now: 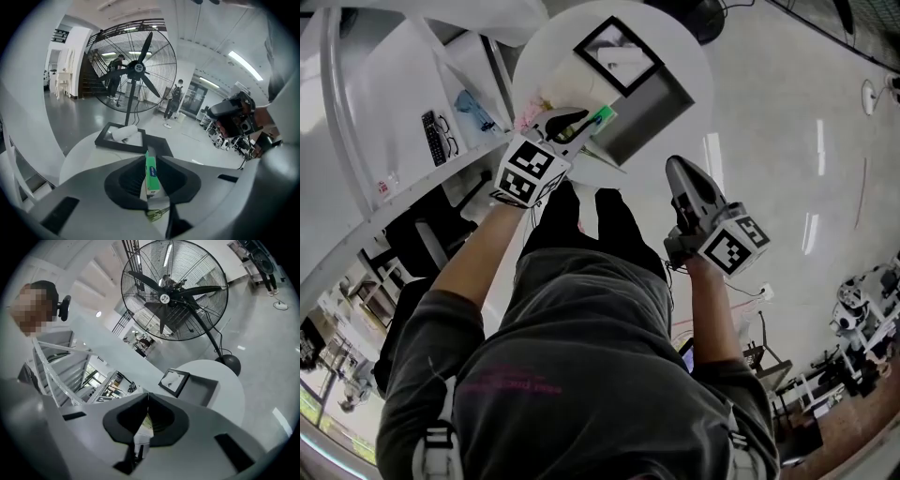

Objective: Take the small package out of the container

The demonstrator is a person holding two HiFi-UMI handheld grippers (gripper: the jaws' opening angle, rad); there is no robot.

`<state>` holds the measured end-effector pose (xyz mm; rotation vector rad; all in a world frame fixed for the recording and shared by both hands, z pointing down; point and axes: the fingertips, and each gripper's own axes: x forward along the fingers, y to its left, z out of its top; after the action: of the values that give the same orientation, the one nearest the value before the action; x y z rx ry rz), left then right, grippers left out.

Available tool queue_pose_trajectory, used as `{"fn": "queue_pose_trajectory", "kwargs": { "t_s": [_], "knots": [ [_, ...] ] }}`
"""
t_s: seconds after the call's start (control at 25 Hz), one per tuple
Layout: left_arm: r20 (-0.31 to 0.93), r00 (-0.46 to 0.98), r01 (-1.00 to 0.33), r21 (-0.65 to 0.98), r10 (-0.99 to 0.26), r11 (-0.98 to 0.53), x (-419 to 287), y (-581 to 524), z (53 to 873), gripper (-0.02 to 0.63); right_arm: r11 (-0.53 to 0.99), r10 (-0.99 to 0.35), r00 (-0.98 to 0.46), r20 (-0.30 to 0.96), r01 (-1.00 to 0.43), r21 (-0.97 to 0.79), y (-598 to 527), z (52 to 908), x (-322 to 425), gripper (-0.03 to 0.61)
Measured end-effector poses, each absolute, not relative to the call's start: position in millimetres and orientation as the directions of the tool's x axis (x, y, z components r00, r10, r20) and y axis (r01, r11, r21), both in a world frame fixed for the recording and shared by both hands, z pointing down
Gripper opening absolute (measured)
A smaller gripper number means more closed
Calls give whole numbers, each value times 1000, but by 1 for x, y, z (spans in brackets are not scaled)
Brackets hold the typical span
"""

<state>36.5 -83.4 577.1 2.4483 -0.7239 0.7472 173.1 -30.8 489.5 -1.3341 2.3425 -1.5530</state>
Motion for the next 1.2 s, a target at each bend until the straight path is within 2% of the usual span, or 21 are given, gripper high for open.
{"fn": "queue_pose_trajectory", "kwargs": {
  "t_s": [0.44, 0.92, 1.2],
  "knots": [
    [683, 674, -612, 303, -281, -731, 44, -80, 611, 83, 94, -661, -621, 422, -626, -774, -19, 505, 180, 21],
    [691, 664, -626, 306, -284, -717, 41, -79, 610, 28, 95, -661, -622, 419, -624, -776, -13, 506, 174, 21],
    [650, 694, -616, 313, -310, -723, 32, -74, 582, 23, 117, -672, -618, 409, -633, -765, -13, 498, 167, 21]
  ]
}}
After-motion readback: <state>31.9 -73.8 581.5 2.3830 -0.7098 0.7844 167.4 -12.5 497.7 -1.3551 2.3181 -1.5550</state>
